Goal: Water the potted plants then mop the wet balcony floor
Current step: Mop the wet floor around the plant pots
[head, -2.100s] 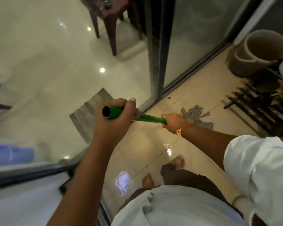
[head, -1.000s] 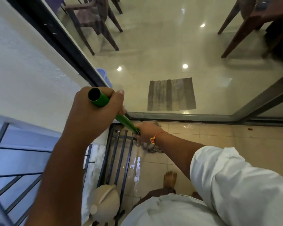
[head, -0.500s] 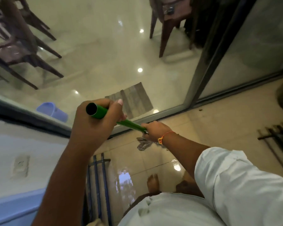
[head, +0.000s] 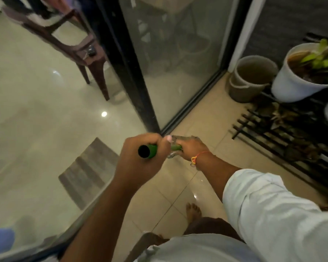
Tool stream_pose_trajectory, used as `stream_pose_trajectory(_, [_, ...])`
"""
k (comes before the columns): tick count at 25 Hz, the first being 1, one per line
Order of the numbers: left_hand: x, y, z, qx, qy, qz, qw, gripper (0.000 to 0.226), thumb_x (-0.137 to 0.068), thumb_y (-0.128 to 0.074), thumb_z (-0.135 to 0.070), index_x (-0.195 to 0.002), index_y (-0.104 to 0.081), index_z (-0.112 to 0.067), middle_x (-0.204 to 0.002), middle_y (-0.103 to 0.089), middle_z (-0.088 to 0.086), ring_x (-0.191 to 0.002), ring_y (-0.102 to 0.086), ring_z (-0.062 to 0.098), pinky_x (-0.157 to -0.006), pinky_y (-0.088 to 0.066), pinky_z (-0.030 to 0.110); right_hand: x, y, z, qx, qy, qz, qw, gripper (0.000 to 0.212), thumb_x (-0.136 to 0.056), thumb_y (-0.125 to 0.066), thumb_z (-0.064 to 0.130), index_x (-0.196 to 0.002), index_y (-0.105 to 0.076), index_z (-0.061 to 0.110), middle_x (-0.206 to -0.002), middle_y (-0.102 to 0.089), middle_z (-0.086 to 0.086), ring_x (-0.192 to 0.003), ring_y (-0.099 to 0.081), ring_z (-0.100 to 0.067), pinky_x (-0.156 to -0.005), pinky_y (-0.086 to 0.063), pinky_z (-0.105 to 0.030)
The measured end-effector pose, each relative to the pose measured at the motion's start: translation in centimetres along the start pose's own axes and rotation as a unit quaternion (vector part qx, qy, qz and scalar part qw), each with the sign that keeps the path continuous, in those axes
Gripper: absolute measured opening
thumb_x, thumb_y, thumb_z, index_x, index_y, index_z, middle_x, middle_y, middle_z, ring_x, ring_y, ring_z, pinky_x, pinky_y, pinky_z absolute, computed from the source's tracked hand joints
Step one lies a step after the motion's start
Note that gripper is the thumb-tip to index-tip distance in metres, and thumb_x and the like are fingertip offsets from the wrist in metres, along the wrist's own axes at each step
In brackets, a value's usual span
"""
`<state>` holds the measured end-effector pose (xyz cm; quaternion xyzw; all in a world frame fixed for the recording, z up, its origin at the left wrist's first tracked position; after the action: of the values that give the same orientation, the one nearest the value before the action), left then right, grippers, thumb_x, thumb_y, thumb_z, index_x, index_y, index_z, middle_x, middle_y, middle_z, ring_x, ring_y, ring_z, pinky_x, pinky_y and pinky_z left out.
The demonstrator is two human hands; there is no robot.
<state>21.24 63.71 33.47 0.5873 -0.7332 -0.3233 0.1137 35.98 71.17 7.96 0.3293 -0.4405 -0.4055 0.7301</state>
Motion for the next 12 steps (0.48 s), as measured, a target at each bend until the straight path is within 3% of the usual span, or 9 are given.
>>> stream_pose_trajectory(3, [-3.6, -4.8, -1.6, 0.019, -0.065, 0.087, 0.994, 0.042, -0.102, -0.054, -0.035, -0.074, -0.071, -0.008, -0.062, -0.063, 0.0, -0.055, -0.061, 0.013, -0.051, -0.05, 0.037, 0.7, 1.7, -6.0, -0.056, -0.068, -0.026, 0.996, 0.041, -0.094, -0.057, 0.041, -0.134, -0.056, 0.031, -0.135, -0.063, -0.006, -0.124, -0.059, -0.032, -0.1, -0.05, -0.044])
stream_pose_trajectory(6, [-7.4, -7.2, -2.1, -0.005, -0.091, 0.143, 0.985, 0.043, -0.102, -0.051, -0.042, -0.08, -0.075, -0.015, -0.068, -0.07, 0.001, -0.061, -0.067, 0.016, -0.056, -0.054, 0.044, 1.8, 3.0, -10.0, -0.072, -0.129, -0.059, 0.987, 0.034, -0.094, -0.053, 0.032, -0.127, -0.059, 0.029, -0.119, -0.068, -0.009, -0.11, -0.065, -0.034, -0.089, -0.055, -0.041])
stream_pose_trajectory(9, [-11.3, -9.1, -1.5, 0.081, -0.022, 0.186, 0.979, 0.038, -0.096, -0.054, -0.049, -0.077, -0.077, -0.025, -0.078, -0.078, 0.006, -0.076, -0.074, 0.019, -0.07, -0.06, 0.033, 3.3, 4.0, -13.3, -0.084, -0.181, -0.079, 0.977, 0.03, -0.093, -0.053, 0.03, -0.122, -0.058, 0.025, -0.113, -0.068, -0.009, -0.103, -0.065, -0.034, -0.086, -0.056, -0.04])
stream_pose_trajectory(12, [-13.7, -13.5, -1.8, 0.141, -0.004, 0.253, 0.957, 0.031, -0.095, -0.06, -0.044, -0.072, -0.077, -0.032, -0.088, -0.081, -0.003, -0.083, -0.075, 0.009, -0.071, -0.057, 0.016, 6.8, 3.6, -18.0, -0.102, -0.262, -0.082, 0.956, 0.021, -0.096, -0.05, 0.029, -0.115, -0.057, 0.025, -0.106, -0.067, -0.009, -0.097, -0.065, -0.032, -0.082, -0.056, -0.041])
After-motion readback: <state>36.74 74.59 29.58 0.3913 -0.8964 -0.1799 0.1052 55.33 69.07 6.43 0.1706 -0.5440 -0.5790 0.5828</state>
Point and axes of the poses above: each hand's wrist, its own x-axis away from the middle knuckle, its own y-axis out of the back of the hand, z = x × y, the point moved 7 cm from there along -x, towards the middle knuckle
